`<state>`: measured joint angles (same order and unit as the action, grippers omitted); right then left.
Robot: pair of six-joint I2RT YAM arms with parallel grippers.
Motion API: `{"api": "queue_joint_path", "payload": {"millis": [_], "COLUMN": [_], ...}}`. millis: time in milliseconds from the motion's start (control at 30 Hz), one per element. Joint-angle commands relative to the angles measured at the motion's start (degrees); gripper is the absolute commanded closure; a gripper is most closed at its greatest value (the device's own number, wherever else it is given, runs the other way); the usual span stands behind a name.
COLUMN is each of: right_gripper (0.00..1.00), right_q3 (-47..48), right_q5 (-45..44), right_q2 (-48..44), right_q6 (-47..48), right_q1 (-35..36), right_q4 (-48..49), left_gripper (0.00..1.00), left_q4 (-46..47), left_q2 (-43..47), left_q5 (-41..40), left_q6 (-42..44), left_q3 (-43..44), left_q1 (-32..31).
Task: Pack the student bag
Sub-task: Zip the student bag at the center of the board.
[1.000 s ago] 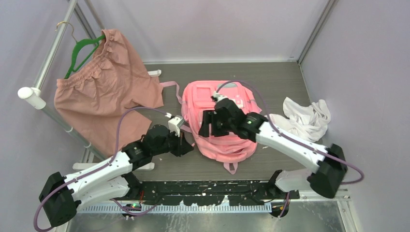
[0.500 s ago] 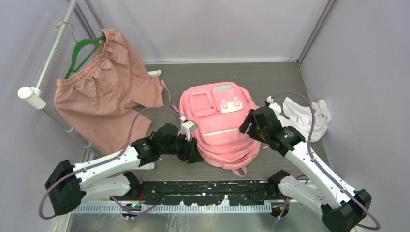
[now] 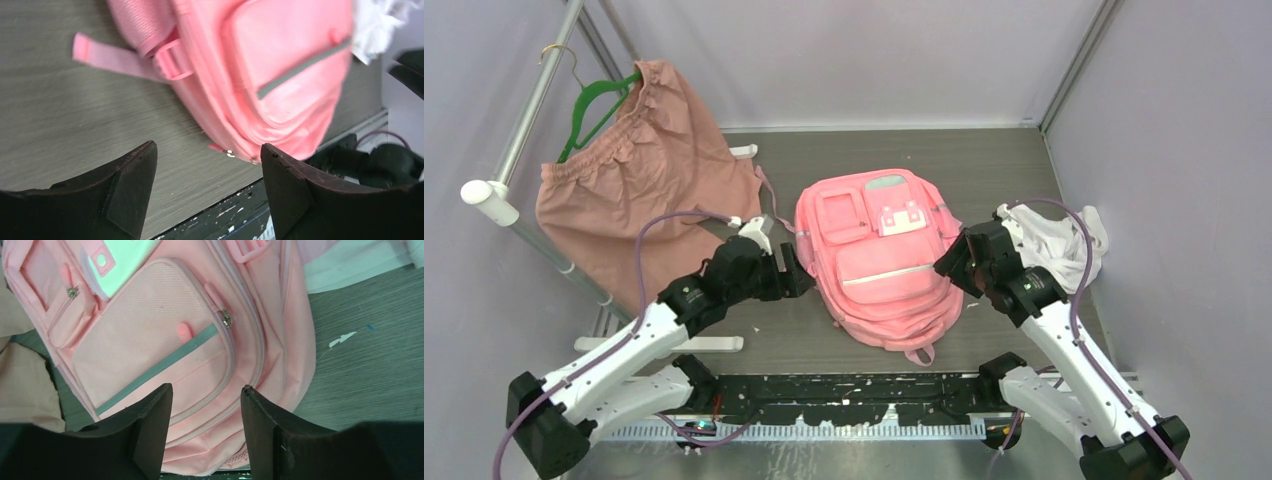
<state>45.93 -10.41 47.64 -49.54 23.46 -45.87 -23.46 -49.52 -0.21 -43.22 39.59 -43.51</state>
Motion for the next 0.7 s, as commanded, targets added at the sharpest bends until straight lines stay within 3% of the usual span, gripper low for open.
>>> {"api": "queue_joint_path", "payload": {"millis": [0, 200, 267, 367, 533, 600, 667], "right_gripper": [0.42, 0.42, 0.41, 0.39, 0.33, 0.35, 0.38], "right_q3": [0.83, 1.29, 2.63, 5.17, 5.64, 2.93, -0.38], "right_q5": [1.28, -15.53, -23.68, -31.84, -36.65, -38.58, -40.16], "right_q2": [-2.13, 0.36, 2.89, 9.42, 16.34, 13.75, 8.54], "right_q6": [-2.79, -12.85, -16.18, -19.97, -34.78, -40.80, -45.34], "right_q1": [4.04, 30.27, 41.25, 51.80, 55.37, 55.37, 55.37], "right_q4": [2.38, 2.58, 2.87, 3.34, -2.83, -6.41, -9.29], "left_gripper": [0.24, 0.23, 0.19, 0.11, 0.15, 0.25, 0.42], "left_q4": [-2.77, 7.45, 10.12, 14.96, 22.97, 25.24, 26.57], "left_q2": [-5.12, -8.84, -11.02, -14.60, -20.53, -23.02, -25.64], "left_q5": [2.23, 5.81, 8.65, 10.45, 11.14, 10.79, 10.60], "left_q6": [-11.60, -17.40, -19.11, -21.05, -20.56, -19.57, -18.35], "left_q3": [-0.40, -3.26, -4.03, -5.76, -5.88, -5.03, -3.87], "left_q1": [3.52, 3.68, 3.67, 3.69, 3.63, 3.69, 3.65]}}
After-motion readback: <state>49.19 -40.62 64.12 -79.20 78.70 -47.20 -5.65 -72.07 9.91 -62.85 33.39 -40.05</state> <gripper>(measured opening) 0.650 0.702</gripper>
